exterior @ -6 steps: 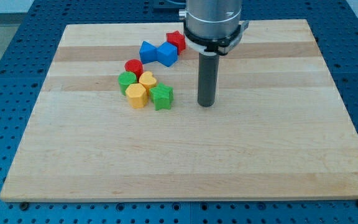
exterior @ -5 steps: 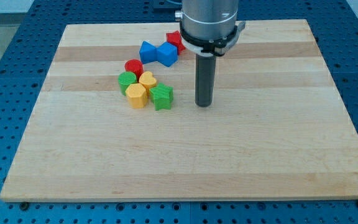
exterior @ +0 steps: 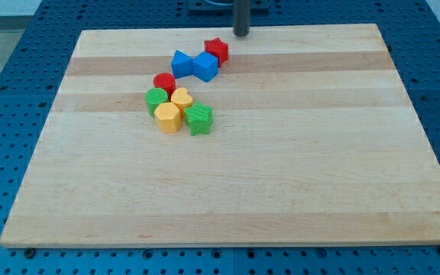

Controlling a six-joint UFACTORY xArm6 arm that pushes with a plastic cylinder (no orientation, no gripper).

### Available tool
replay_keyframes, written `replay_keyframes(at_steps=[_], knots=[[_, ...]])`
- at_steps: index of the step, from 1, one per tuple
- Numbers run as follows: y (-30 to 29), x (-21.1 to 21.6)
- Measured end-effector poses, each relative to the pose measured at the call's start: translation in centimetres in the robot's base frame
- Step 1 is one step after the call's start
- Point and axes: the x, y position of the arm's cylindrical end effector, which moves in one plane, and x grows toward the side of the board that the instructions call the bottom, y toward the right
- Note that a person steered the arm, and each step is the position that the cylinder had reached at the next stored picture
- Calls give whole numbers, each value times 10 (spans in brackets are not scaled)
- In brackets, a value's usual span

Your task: Push the red star into the green star

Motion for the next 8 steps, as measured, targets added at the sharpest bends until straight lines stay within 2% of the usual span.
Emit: replay_keyframes(at_steps=[1,3,5,8], knots=[[-44,-1],[-66,11],[-40,24],[0,72]])
